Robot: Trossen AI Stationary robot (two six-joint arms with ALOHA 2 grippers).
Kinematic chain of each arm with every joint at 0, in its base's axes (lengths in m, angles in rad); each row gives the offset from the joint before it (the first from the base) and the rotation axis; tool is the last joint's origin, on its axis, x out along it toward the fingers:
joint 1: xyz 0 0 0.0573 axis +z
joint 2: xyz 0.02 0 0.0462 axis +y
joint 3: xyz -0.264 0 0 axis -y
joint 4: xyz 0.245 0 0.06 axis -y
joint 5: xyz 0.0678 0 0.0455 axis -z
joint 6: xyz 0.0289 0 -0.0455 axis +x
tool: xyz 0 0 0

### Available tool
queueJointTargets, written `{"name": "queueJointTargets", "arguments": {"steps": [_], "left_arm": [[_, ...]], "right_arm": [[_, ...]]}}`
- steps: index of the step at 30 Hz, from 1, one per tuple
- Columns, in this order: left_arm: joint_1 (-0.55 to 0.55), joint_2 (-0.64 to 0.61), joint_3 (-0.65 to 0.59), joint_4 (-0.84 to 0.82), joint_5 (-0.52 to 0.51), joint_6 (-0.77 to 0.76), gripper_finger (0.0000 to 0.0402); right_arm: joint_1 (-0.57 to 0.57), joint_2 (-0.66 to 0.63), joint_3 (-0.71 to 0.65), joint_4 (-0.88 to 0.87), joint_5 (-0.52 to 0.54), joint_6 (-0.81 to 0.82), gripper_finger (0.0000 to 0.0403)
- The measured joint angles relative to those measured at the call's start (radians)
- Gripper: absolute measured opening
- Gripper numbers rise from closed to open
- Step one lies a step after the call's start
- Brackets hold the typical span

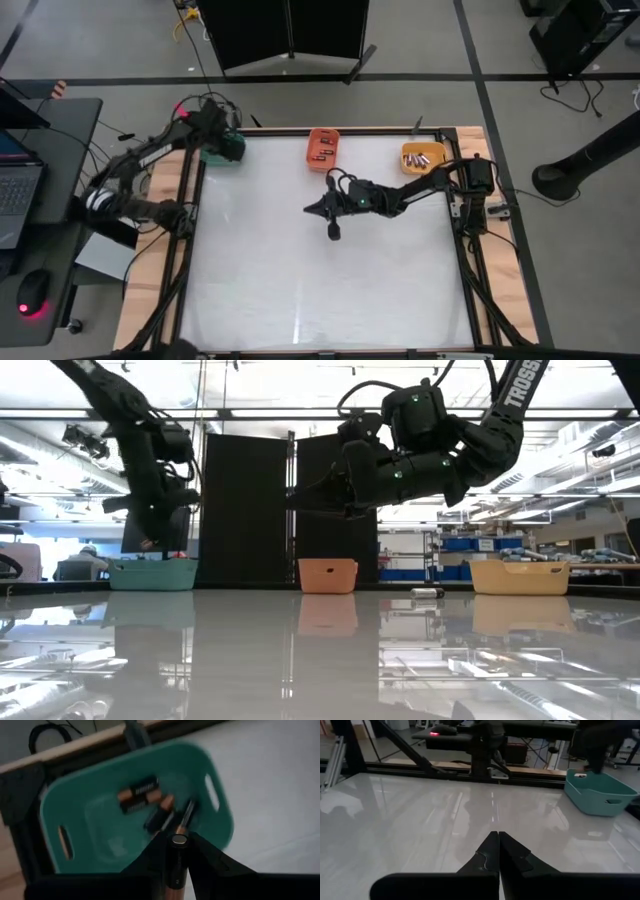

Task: Sort batteries
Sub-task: Put the copper battery into the green container

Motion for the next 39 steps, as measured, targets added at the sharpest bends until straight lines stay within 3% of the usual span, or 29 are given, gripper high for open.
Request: {"name": "queueJointTargets", "arguments": {"steps": [15, 23, 39], "left_arm": [[0.094, 0.360, 0.288, -0.070, -0.012, -0.027, 0.0058], [0.104, 0.511, 0.325, -0.106, -0.011, -0.032, 0.0058], [0.102, 0.567, 0.328, -0.039, 0.012, -0.076, 0.0060]], "right_arm": [[0.021, 0.000, 0.000, -0.008, 0.000, -0.030, 0.0007], [0.021, 0.000, 0.000, -0.009, -0.001, -0.030, 0.0007], [0.022, 0.000, 0.000, -0.008, -0.001, -0.027, 0.0007]]}}
